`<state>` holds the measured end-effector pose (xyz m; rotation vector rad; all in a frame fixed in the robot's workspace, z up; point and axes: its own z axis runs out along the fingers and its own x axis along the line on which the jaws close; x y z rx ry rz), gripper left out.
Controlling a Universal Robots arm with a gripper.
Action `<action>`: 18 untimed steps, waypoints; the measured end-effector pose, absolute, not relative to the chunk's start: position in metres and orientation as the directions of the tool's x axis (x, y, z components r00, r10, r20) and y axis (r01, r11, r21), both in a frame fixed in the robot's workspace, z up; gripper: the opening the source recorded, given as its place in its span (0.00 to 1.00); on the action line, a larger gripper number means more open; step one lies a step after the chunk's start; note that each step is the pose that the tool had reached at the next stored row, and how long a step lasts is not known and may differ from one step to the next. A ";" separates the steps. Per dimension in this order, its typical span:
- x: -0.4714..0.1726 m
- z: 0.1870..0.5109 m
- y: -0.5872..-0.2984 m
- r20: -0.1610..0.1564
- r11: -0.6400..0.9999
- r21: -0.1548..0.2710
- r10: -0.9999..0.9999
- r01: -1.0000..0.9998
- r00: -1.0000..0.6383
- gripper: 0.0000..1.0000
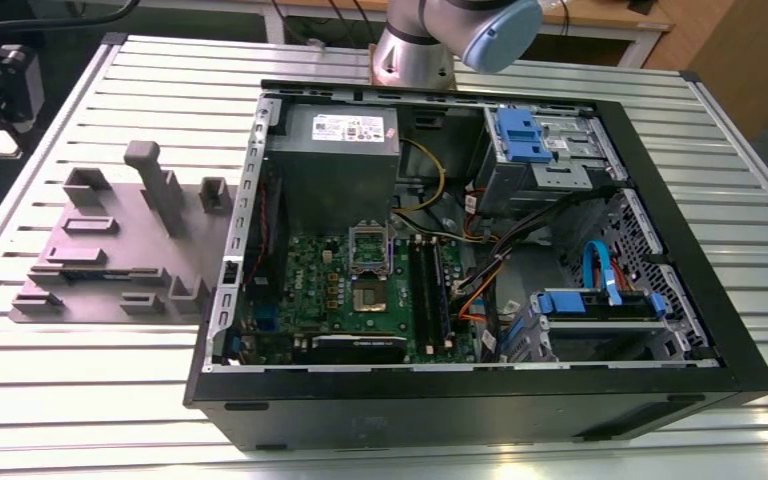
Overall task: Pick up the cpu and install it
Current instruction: 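Pick up the cpu and move it towards the insertion slot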
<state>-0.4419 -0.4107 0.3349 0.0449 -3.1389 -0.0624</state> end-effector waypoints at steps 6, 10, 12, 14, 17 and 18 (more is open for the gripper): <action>-0.442 0.347 -0.411 0.001 0.999 0.040 -0.028 -0.028 -1.000 0.47; -0.442 0.359 -0.411 0.001 0.999 0.040 -0.028 -0.028 -1.000 0.47; -0.442 0.364 -0.411 0.001 0.999 0.040 -0.028 -0.028 -1.000 0.47; -0.442 0.370 -0.411 0.001 0.999 0.040 -0.028 -0.028 -1.000 0.47; -0.442 0.373 -0.411 0.001 0.999 0.040 -0.028 -0.028 -1.000 0.47; -0.442 0.373 -0.411 0.001 0.999 0.040 -0.028 -0.028 -1.000 0.47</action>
